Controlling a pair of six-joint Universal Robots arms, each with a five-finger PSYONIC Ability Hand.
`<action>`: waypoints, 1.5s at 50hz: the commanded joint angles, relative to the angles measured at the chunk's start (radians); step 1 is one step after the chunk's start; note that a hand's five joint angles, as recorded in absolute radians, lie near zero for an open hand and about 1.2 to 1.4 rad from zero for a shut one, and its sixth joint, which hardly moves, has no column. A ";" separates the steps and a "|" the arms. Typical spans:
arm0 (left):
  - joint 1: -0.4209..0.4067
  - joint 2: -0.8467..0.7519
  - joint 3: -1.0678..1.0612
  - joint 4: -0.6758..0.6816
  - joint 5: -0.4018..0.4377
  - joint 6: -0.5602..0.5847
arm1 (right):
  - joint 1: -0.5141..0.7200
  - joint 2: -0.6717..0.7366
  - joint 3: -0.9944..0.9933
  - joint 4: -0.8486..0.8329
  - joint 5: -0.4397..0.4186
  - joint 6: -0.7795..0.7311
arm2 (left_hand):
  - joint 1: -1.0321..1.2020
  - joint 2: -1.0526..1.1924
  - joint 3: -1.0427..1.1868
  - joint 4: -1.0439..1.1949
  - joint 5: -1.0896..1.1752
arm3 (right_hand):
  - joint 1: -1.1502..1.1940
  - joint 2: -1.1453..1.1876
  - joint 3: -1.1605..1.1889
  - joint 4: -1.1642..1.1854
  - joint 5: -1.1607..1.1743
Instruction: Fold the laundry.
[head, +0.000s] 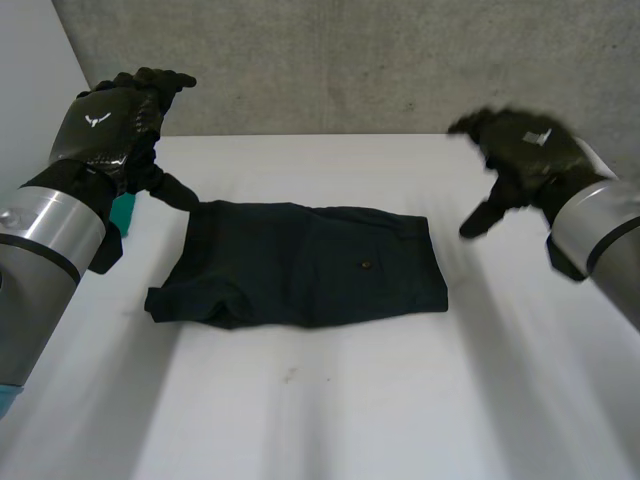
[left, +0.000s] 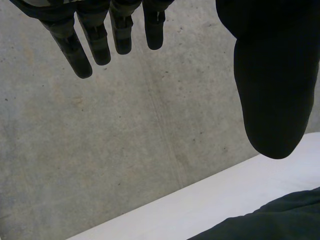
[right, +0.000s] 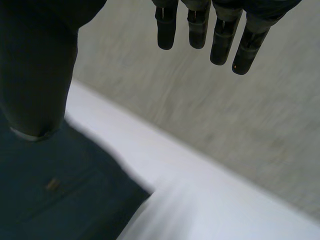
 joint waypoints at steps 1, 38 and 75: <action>0.000 0.001 -0.001 -0.002 0.000 -0.002 | 0.023 0.248 -0.037 0.101 -0.058 -0.065 | -0.024 -0.026 -0.031 -0.027 -0.045 | 0.056 0.038 0.043 0.026 0.010; -0.058 -0.117 0.039 -0.086 0.015 0.116 | 0.023 0.580 -0.081 -0.221 -0.091 -0.062 | -0.015 -0.017 -0.022 -0.017 -0.035 | 0.737 0.719 0.724 0.706 0.691; -0.130 -0.183 0.108 -0.092 0.001 0.210 | -0.163 0.327 -0.083 -0.100 -0.078 -0.557 | -0.024 -0.026 -0.031 -0.027 -0.045 | 1.200 1.182 1.187 1.170 1.155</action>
